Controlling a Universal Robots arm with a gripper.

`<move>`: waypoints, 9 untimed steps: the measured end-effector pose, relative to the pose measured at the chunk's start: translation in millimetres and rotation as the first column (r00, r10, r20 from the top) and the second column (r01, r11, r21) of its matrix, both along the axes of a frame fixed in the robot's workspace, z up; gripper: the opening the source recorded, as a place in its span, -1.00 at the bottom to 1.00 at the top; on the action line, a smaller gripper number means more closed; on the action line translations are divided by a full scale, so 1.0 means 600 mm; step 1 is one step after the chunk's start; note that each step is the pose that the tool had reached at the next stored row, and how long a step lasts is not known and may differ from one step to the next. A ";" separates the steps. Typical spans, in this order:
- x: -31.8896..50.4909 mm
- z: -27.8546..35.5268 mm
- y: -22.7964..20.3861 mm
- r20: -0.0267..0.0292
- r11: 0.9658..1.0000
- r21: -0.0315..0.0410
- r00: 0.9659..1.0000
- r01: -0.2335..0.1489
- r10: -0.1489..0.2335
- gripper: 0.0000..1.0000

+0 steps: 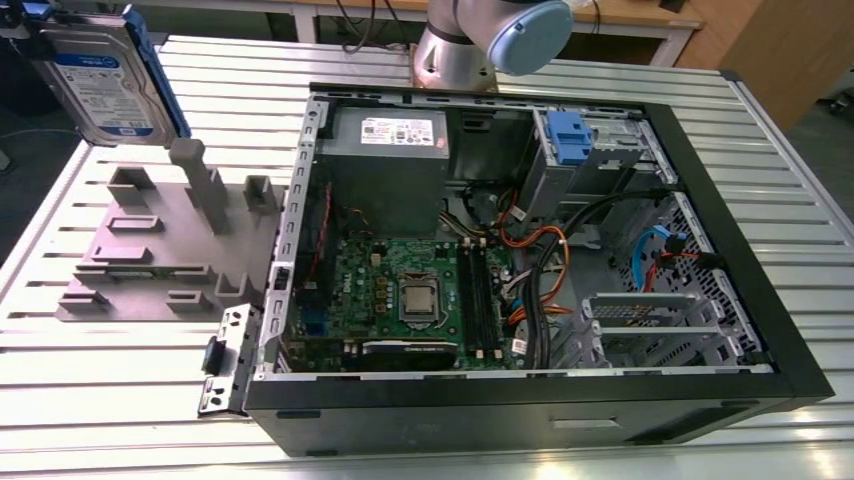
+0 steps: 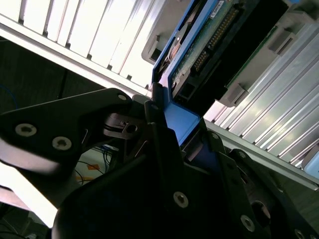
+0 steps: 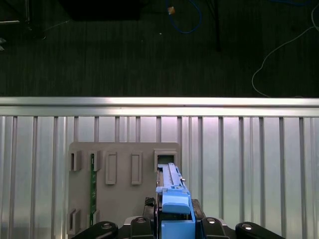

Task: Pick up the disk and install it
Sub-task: 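Pick up the disk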

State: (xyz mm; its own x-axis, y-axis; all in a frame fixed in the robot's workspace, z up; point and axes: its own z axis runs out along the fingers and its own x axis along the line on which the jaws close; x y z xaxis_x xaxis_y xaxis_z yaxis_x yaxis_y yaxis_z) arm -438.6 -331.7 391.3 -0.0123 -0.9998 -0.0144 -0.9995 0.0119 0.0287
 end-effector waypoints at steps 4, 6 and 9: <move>0.000 0.001 0.0000 0.000 1.000 0.000 1.000 0.000 0.000 -0.27; 0.000 0.002 0.0000 0.000 1.000 0.000 1.000 0.000 0.000 -0.27; 0.000 0.004 0.0000 0.000 1.000 0.000 1.000 0.000 0.000 -0.27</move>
State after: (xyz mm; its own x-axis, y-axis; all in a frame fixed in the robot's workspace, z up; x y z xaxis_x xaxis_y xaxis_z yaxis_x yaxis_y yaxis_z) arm -438.6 -331.7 393.6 -0.0123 -0.9998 -0.0144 -0.9995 0.0119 0.0287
